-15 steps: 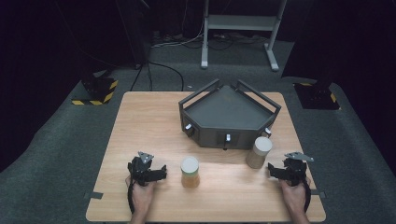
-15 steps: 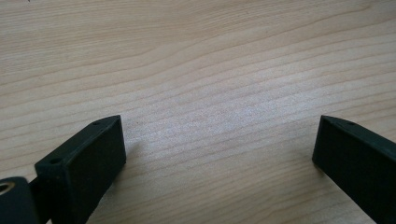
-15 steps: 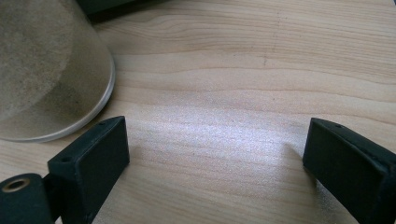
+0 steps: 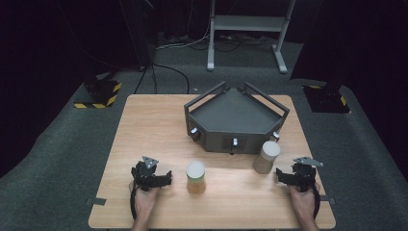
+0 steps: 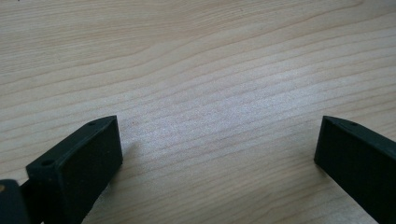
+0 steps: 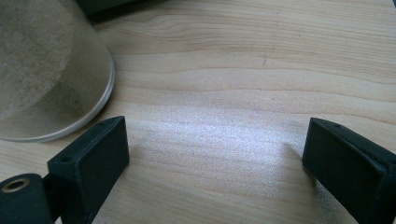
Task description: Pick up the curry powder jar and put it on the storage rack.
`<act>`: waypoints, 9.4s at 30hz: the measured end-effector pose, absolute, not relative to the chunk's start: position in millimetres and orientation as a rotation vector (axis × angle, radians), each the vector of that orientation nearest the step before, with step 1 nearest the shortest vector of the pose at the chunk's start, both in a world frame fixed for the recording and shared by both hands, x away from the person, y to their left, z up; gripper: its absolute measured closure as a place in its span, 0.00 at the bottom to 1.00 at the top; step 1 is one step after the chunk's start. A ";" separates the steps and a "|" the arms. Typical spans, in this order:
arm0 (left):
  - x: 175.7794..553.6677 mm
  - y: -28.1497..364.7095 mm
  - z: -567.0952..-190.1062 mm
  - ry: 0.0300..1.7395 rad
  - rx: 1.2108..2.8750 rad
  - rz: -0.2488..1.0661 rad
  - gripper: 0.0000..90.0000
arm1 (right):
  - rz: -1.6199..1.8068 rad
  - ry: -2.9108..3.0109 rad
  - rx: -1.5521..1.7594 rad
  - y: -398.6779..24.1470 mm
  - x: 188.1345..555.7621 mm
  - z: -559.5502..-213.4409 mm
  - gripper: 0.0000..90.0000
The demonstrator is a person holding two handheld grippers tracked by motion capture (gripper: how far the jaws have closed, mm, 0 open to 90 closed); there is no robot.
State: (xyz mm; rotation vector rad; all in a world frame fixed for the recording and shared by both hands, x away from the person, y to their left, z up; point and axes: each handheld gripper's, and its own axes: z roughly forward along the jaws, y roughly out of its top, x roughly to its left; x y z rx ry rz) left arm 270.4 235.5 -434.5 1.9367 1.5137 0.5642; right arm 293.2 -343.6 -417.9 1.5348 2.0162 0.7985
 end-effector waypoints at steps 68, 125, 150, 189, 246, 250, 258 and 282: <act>243.0 216.7 -419.1 1.036 2.070 0.302 0.00 | 0.799 2.013 1.533 -343.8 292.8 -418.2 0.08; 249.1 173.1 -407.8 1.022 1.974 0.408 0.34 | 0.800 2.011 1.535 -343.7 292.6 -418.2 0.08; 251.6 179.7 -400.0 1.041 1.976 0.404 0.35 | 0.801 2.010 1.535 -343.8 292.6 -418.3 0.09; 301.7 180.8 -332.6 0.974 2.003 0.320 0.35 | 0.800 2.010 1.535 -343.7 292.5 -418.2 0.08; 436.2 103.7 -223.5 1.026 2.090 0.361 0.35 | 0.799 2.011 1.534 -343.7 292.5 -418.3 0.08; 444.6 95.0 -227.4 1.053 2.089 0.371 0.35 | 0.799 2.010 1.535 -343.6 292.4 -418.3 0.08; 460.1 78.6 -236.8 1.092 2.105 0.388 0.35 | 0.800 2.010 1.537 -343.5 292.4 -418.2 0.09; 480.1 63.2 -252.5 1.124 2.128 0.354 0.35 | 0.800 2.011 1.532 -343.7 292.3 -418.4 0.09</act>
